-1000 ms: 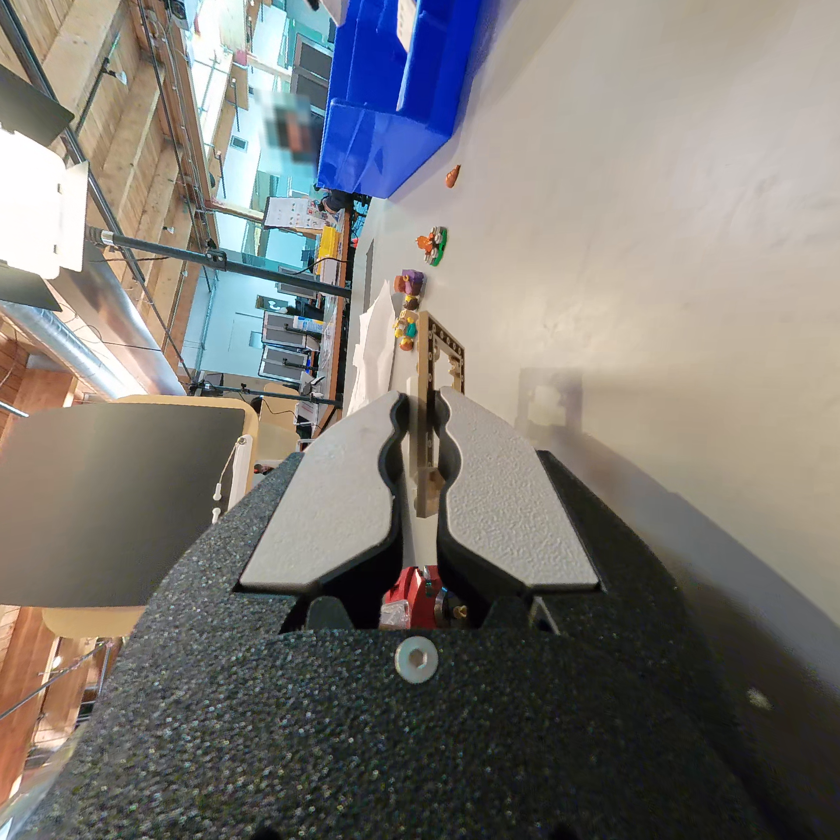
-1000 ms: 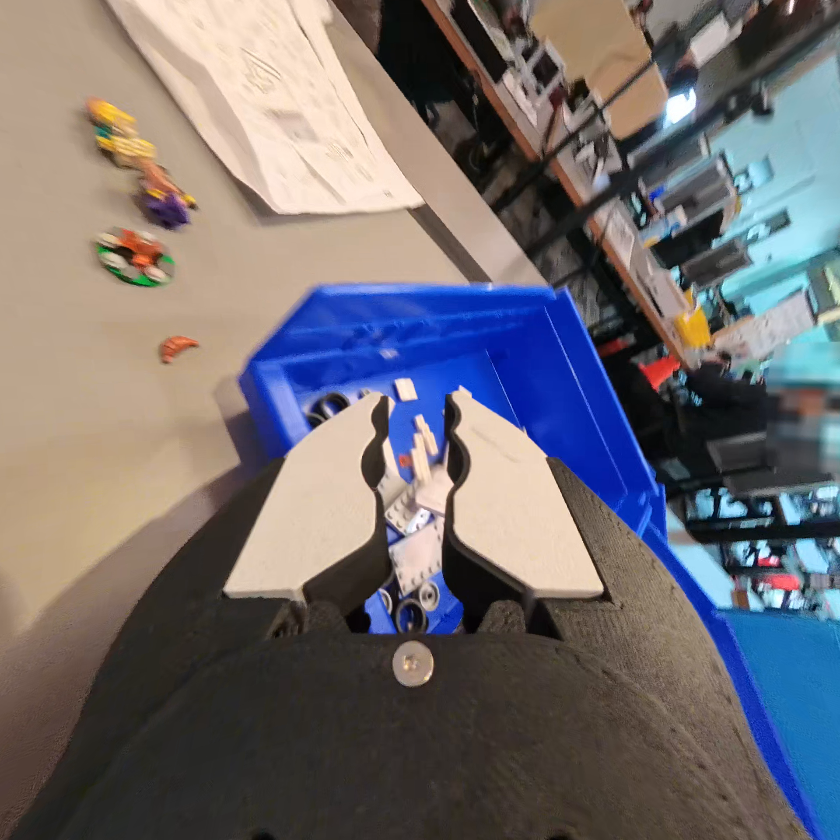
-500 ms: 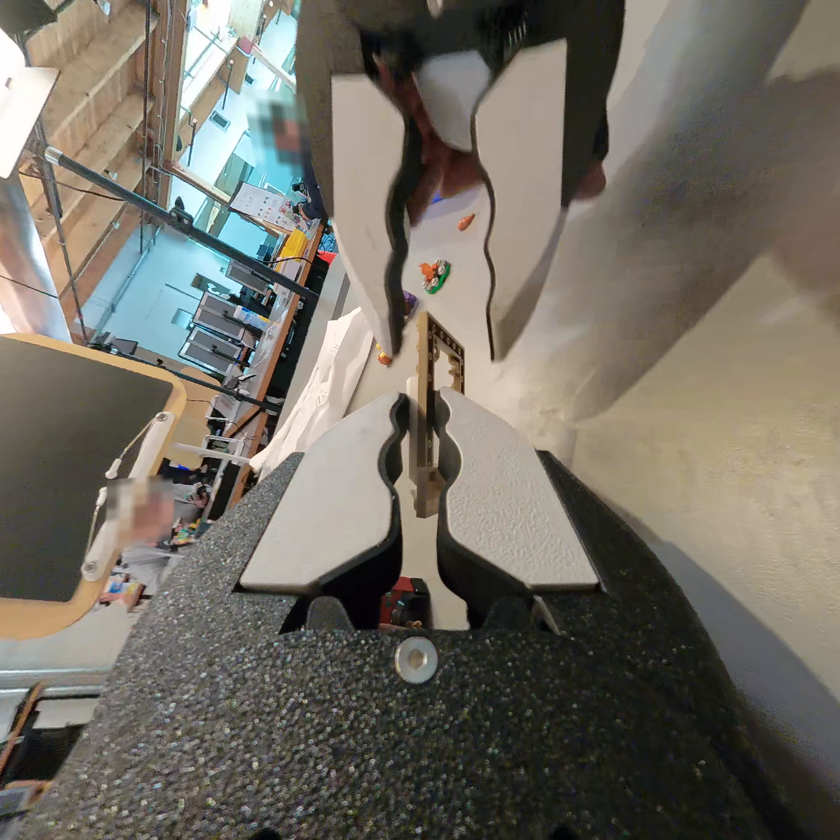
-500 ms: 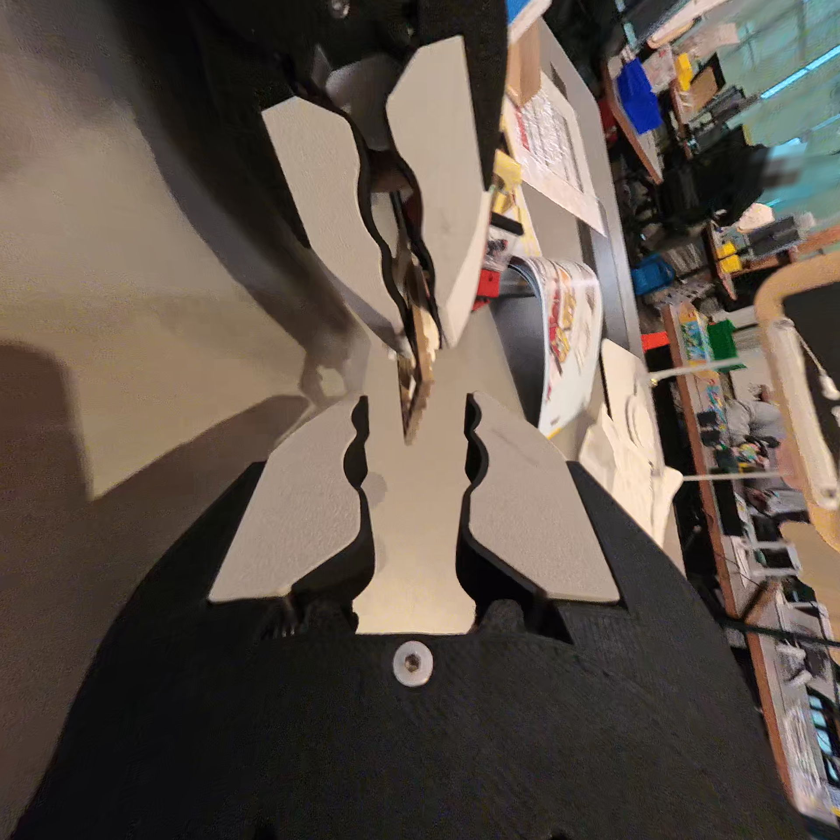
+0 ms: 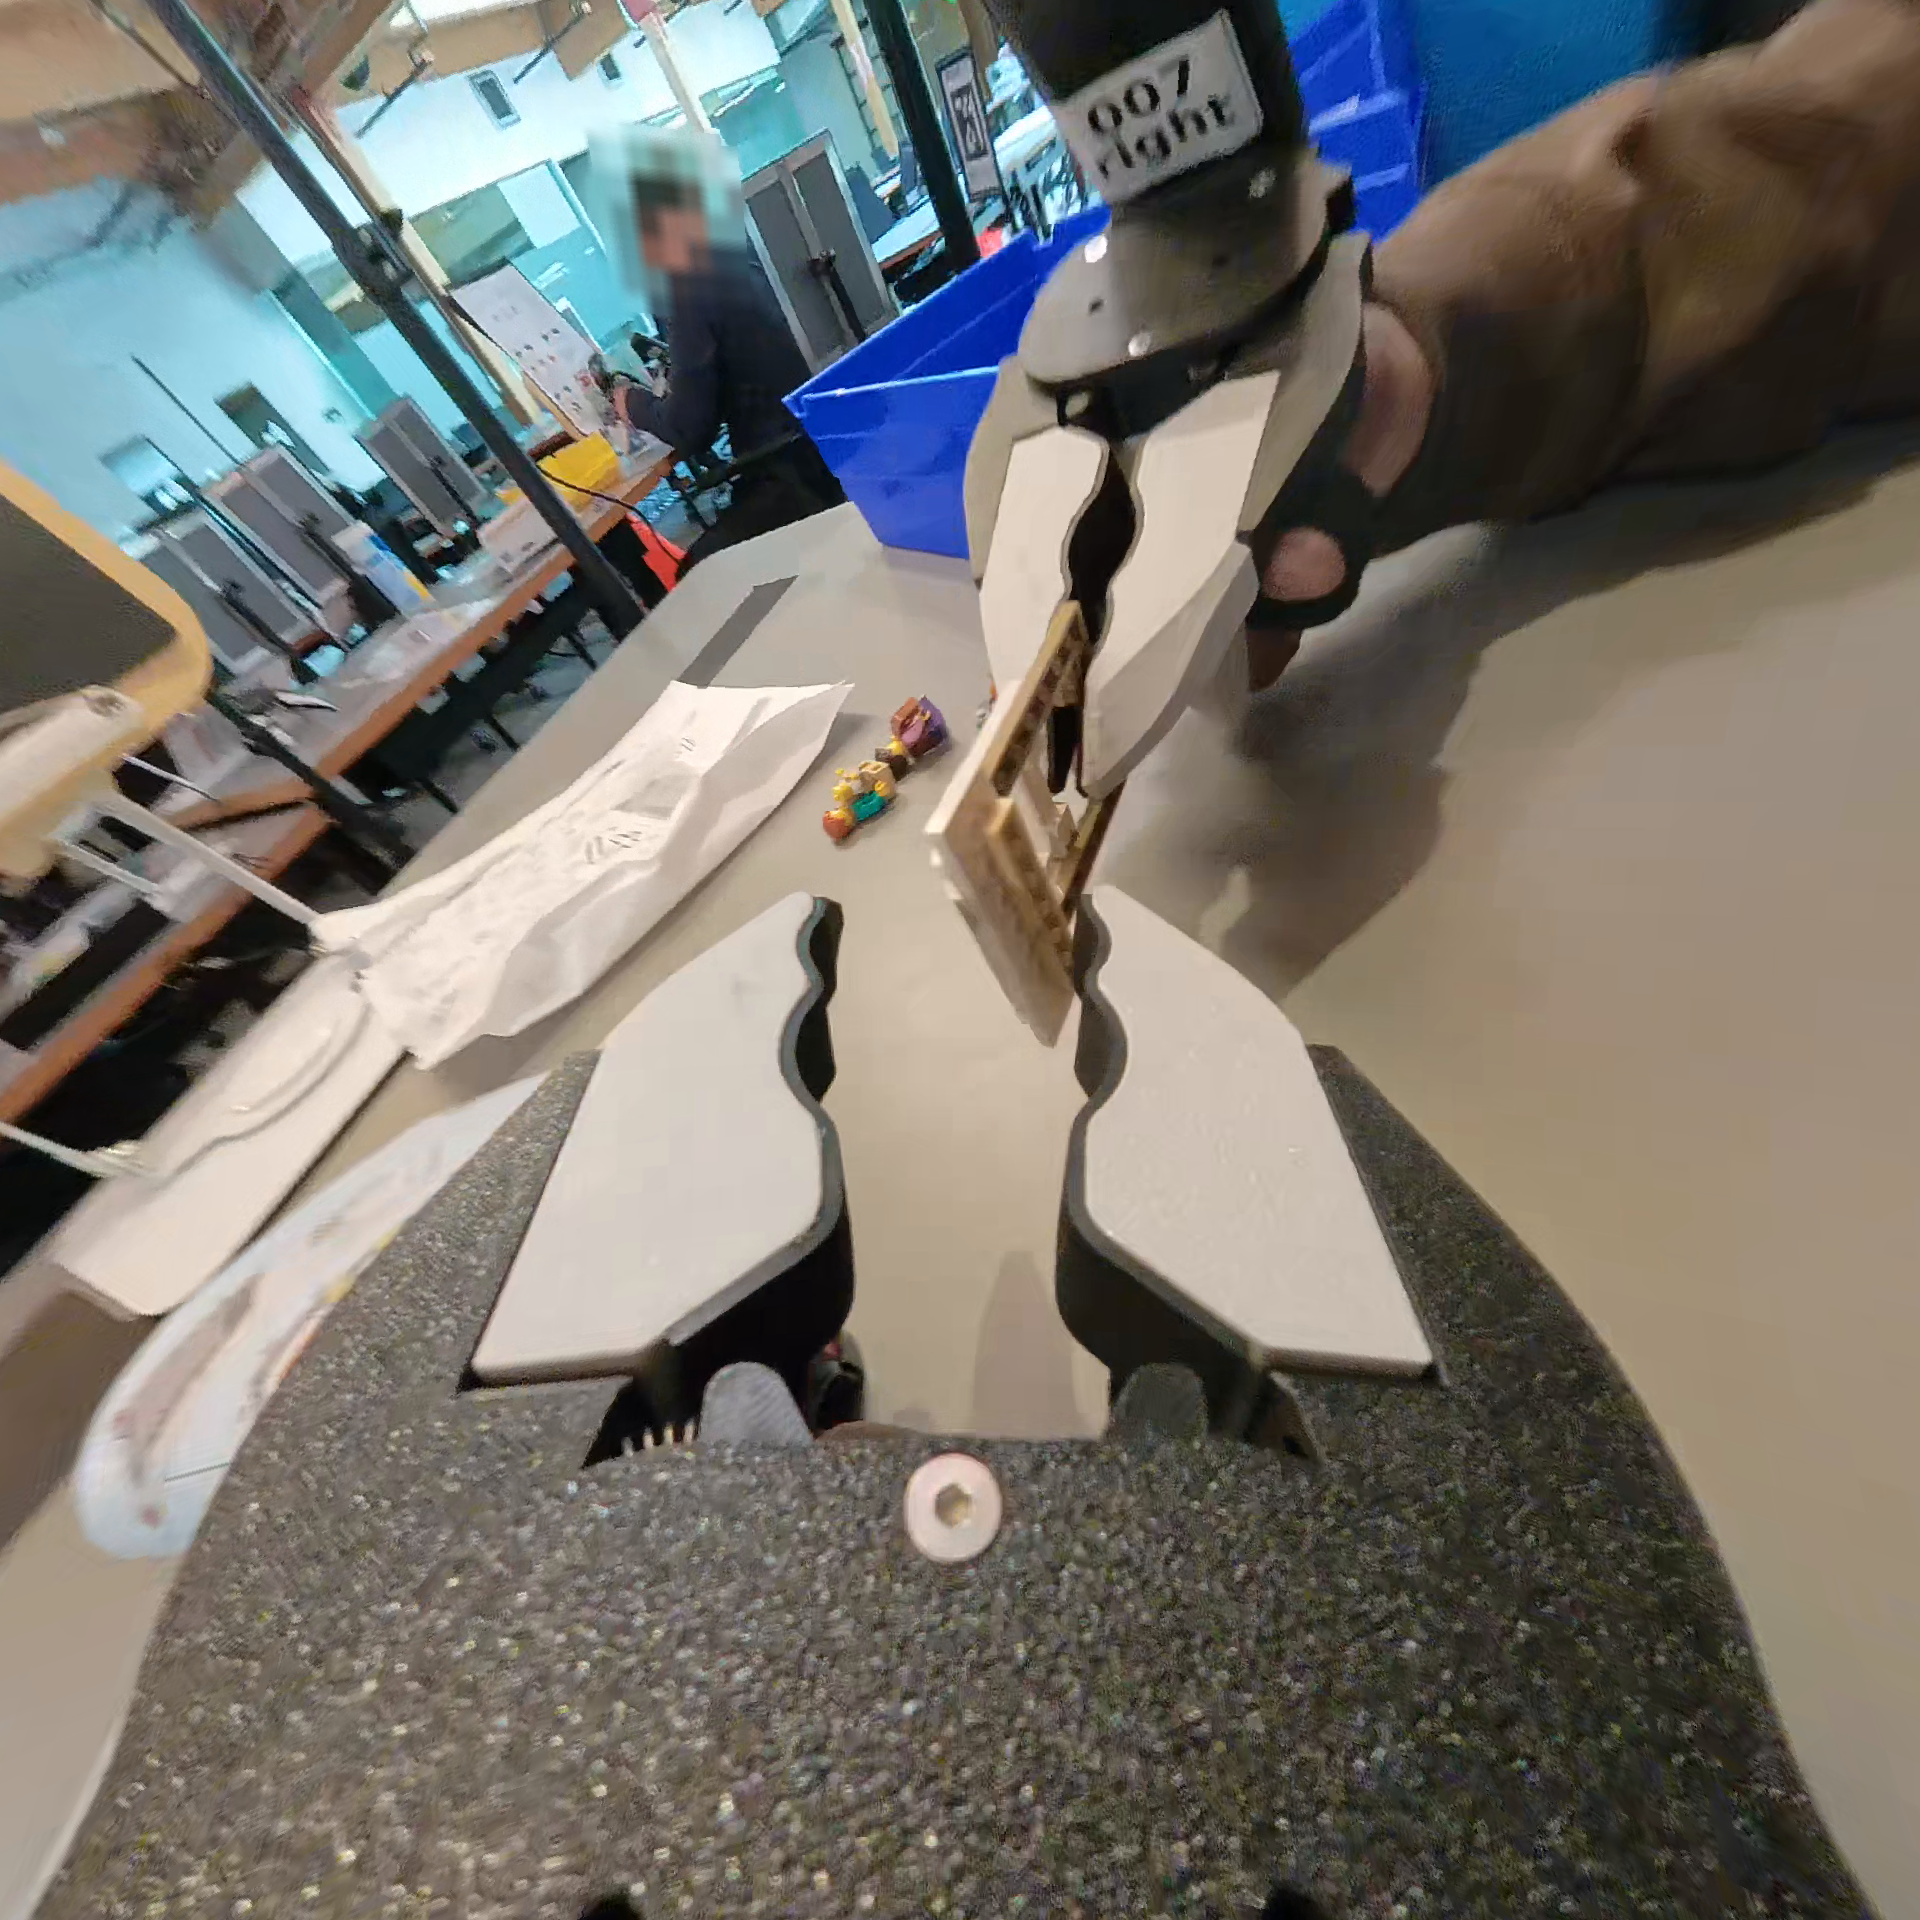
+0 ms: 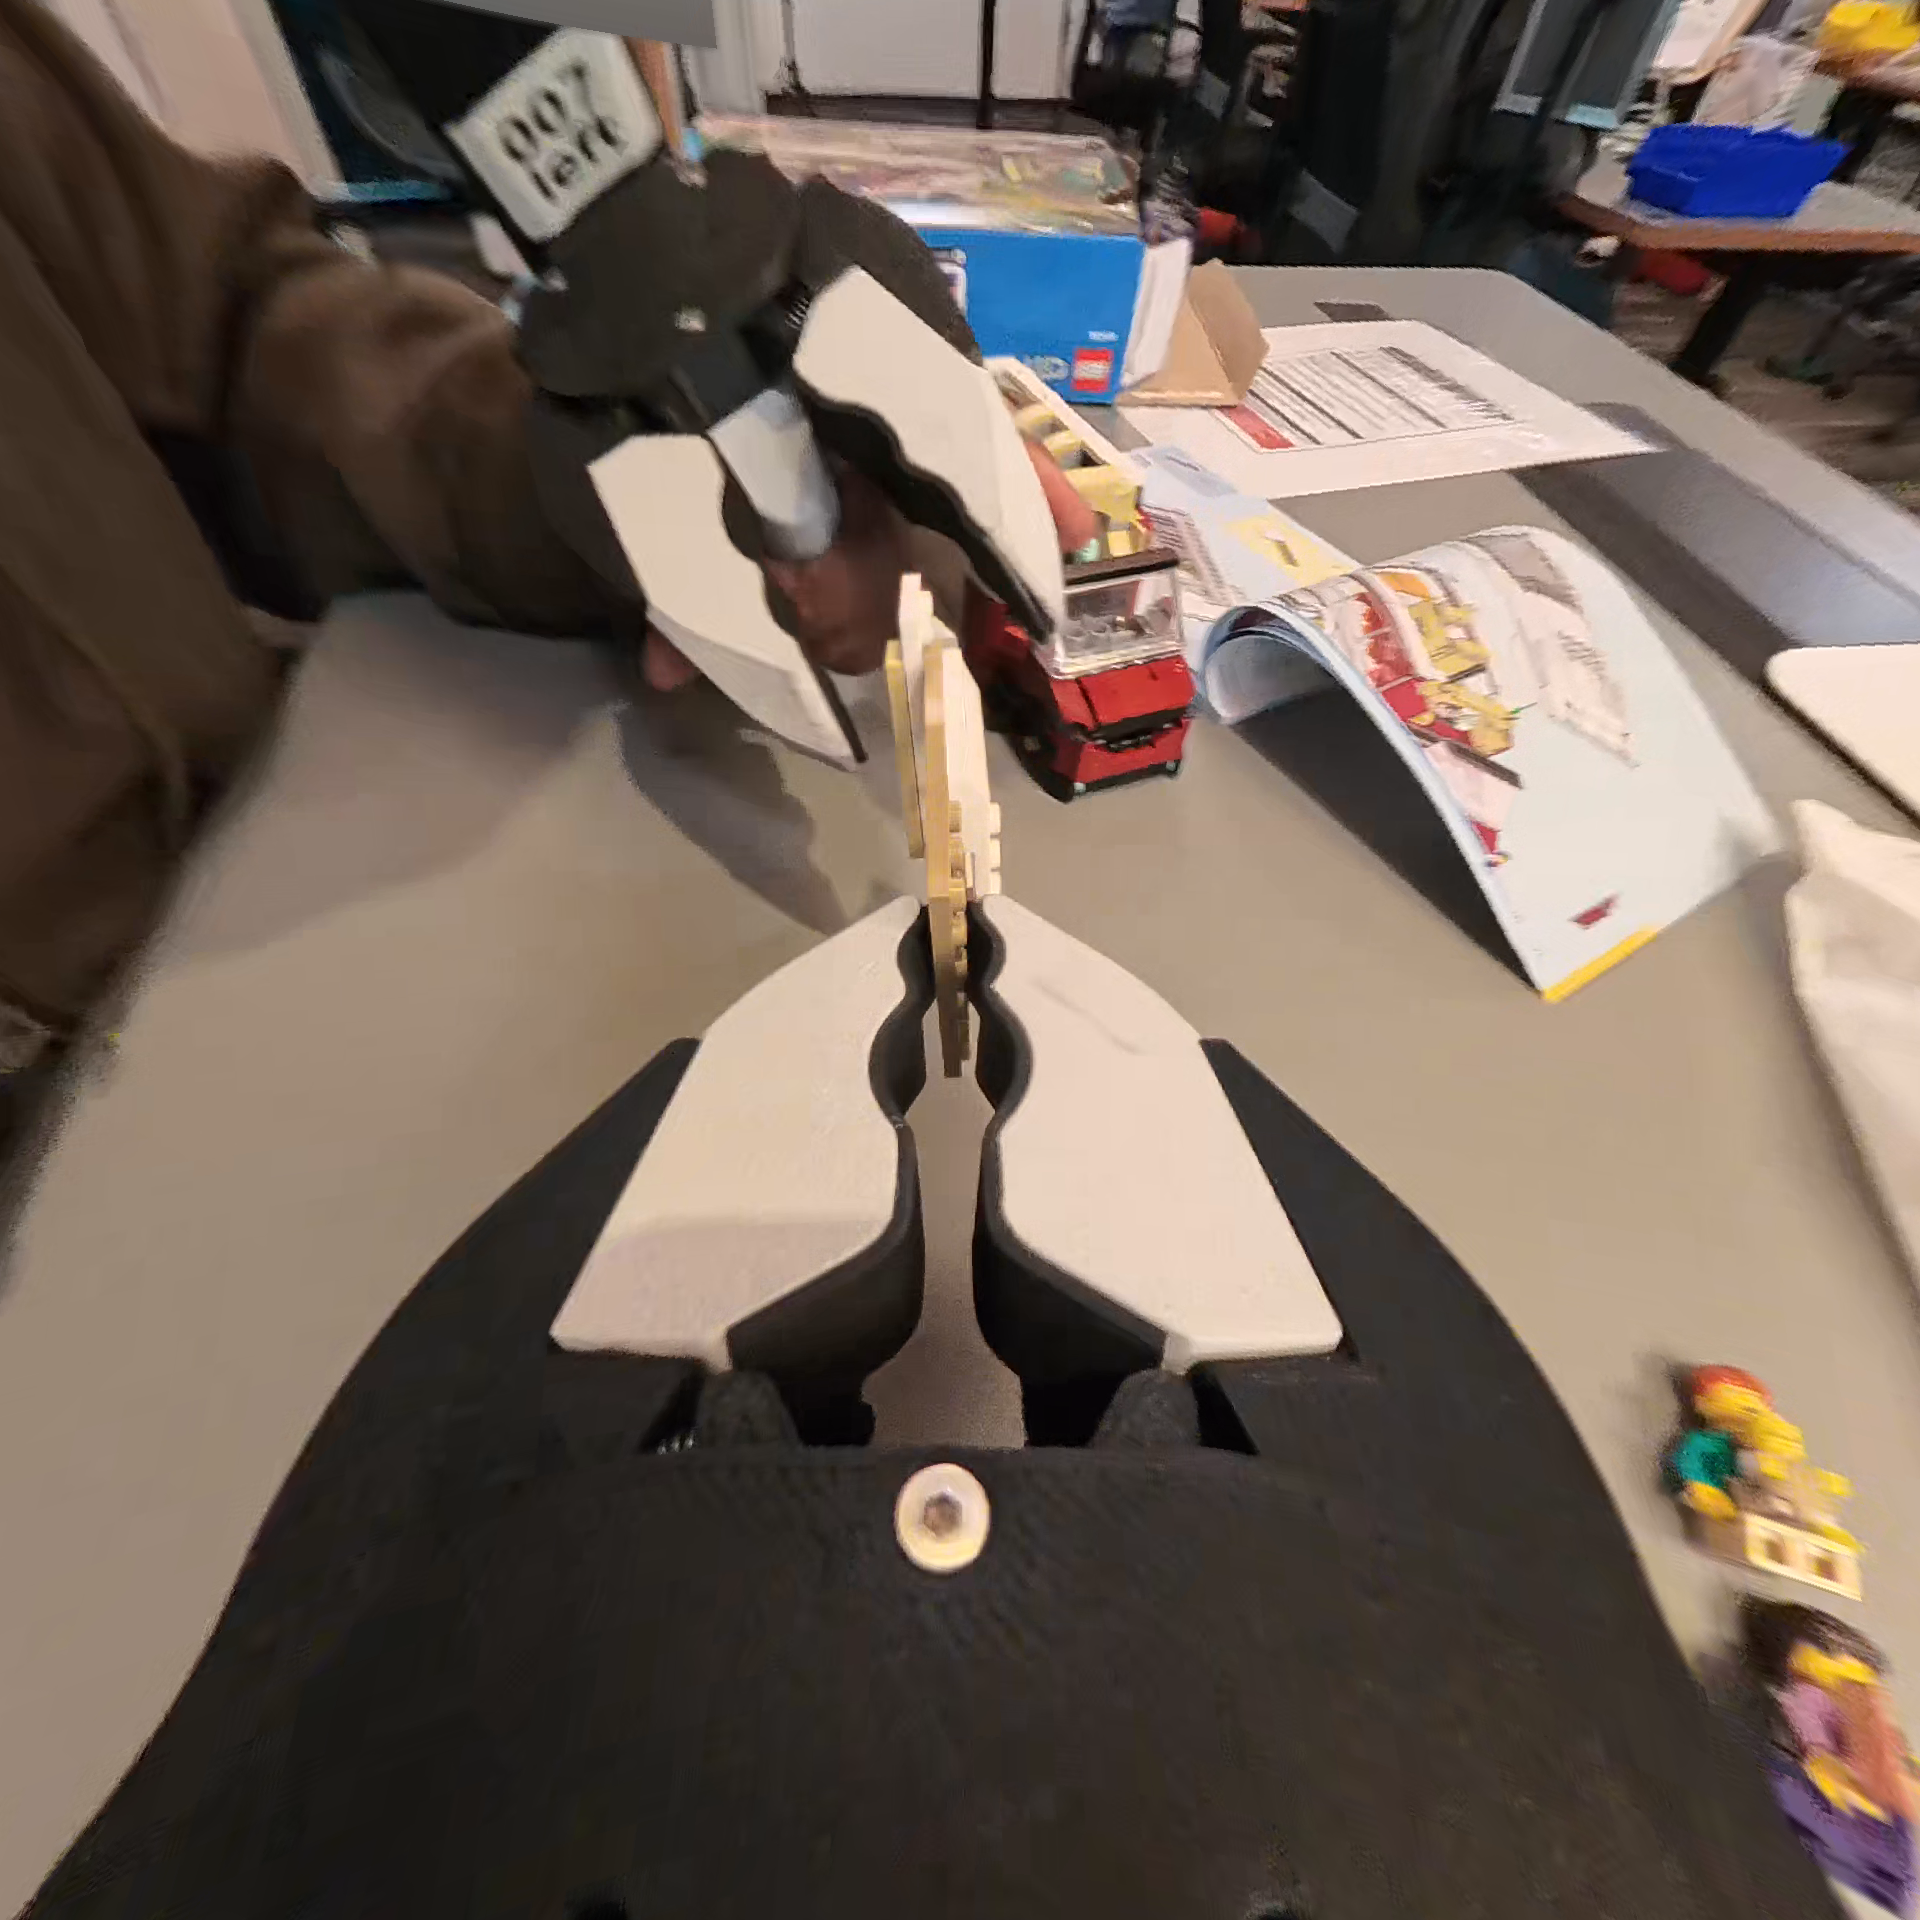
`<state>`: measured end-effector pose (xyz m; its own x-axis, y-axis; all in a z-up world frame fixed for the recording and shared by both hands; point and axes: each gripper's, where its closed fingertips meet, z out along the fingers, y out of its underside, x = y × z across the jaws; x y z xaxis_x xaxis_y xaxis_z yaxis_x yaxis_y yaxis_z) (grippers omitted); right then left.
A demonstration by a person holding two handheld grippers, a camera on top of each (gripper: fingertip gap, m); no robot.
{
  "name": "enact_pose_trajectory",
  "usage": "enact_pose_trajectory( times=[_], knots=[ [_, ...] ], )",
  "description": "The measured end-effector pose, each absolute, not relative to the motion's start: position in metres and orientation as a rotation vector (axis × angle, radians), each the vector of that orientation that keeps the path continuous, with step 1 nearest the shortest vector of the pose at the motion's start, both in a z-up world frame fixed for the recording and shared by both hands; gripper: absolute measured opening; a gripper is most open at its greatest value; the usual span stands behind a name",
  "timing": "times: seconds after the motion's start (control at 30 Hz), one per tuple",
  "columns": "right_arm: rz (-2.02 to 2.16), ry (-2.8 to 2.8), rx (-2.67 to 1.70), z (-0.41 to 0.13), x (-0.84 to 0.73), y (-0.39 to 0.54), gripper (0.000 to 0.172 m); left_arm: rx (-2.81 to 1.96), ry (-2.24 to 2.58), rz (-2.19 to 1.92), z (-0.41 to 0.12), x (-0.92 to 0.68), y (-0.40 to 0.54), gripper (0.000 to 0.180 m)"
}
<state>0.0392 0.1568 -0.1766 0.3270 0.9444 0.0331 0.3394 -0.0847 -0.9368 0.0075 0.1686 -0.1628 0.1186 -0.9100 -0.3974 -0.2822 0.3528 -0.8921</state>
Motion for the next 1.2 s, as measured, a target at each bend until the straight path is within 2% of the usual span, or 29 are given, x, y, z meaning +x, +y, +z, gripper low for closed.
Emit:
enact_pose_trajectory(
  times=[0.23, 0.37, 0.67, 0.8, 0.9, 0.97, 1.1, 1.17, 1.2],
  knots=[
    [1.009, -1.149, -1.622, -0.172, 0.026, 0.144, 0.004, -1.247, 1.450, -0.885, -0.169, 0.013, 0.155, 0.041],
    [1.068, -1.068, -1.639, -0.168, 0.026, 0.148, 0.005, -1.248, 1.493, -0.890, -0.175, 0.015, 0.149, 0.024],
    [1.307, -0.729, -1.708, -0.156, 0.025, 0.167, 0.005, -1.452, 1.374, -0.981, -0.178, 0.018, 0.162, 0.026],
    [1.165, -0.777, -1.752, -0.166, 0.027, 0.172, 0.007, -1.521, 1.293, -1.117, -0.172, 0.013, 0.165, 0.018],
    [0.978, -0.826, -1.753, -0.168, 0.035, 0.179, 0.026, -1.596, 1.259, -1.186, -0.173, 0.010, 0.168, 0.017],
    [0.863, -0.852, -1.709, -0.162, 0.039, 0.183, 0.031, -1.632, 1.256, -1.171, -0.176, 0.009, 0.170, 0.017],
    [0.645, -0.971, -1.646, -0.162, 0.036, 0.182, 0.023, -1.643, 1.299, -1.161, -0.178, 0.010, 0.165, 0.017],
    [0.570, -1.048, -1.653, -0.172, 0.031, 0.179, 0.010, -1.621, 1.294, -1.150, -0.175, 0.010, 0.164, 0.018],
    [0.548, -1.043, -1.662, -0.175, 0.030, 0.180, 0.009, -1.592, 1.286, -1.161, -0.170, 0.010, 0.164, 0.018]
  ],
)
